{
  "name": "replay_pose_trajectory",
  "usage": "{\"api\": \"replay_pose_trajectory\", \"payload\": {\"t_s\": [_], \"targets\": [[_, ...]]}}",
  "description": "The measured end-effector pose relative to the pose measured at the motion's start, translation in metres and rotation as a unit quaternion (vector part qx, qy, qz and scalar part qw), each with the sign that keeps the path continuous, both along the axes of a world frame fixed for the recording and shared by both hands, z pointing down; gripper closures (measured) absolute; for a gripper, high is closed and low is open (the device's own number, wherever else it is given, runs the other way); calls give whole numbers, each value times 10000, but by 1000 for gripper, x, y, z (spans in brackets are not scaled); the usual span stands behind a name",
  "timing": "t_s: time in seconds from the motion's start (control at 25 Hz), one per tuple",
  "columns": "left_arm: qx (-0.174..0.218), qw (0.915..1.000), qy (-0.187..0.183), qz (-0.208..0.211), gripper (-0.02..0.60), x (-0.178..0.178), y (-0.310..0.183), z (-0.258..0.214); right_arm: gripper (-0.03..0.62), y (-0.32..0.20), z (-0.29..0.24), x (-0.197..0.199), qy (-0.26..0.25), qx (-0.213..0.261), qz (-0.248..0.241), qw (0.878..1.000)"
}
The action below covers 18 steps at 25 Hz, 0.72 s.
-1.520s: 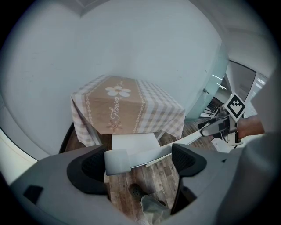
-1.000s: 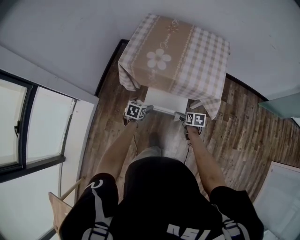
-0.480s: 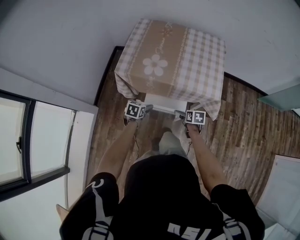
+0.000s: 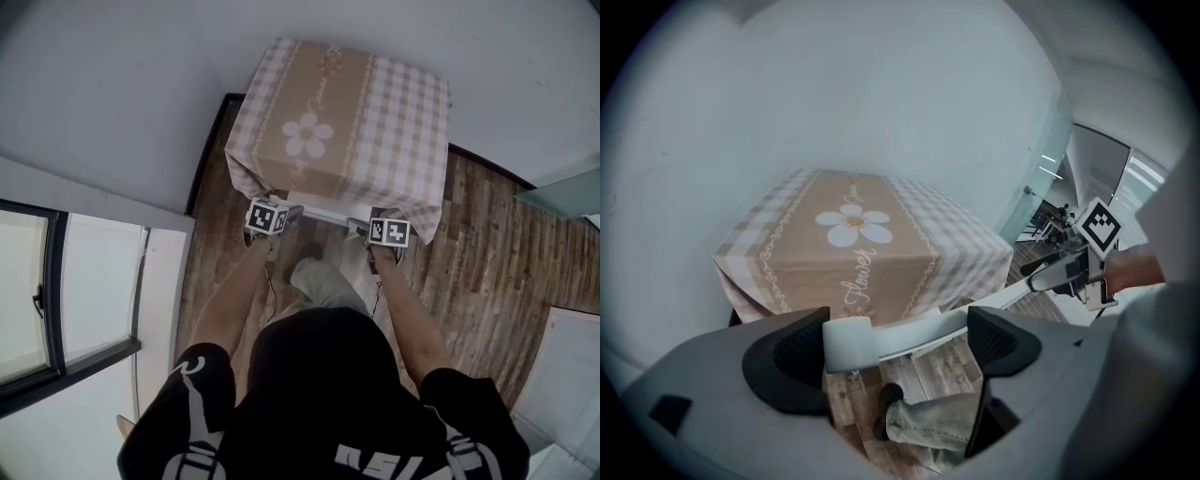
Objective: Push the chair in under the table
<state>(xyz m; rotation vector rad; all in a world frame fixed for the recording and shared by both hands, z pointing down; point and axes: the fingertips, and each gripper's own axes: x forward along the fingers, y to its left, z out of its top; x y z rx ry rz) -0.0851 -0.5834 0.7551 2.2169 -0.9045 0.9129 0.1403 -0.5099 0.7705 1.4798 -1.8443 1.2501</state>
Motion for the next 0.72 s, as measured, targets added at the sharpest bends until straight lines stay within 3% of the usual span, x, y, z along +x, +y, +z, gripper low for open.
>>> {"api": "replay_pose_trajectory", "payload": {"t_s": [0.72], "targets": [[-18,9999,-13,152,132,0,-38,1,10,-32,2,-4,-91,74,32,9999]]}}
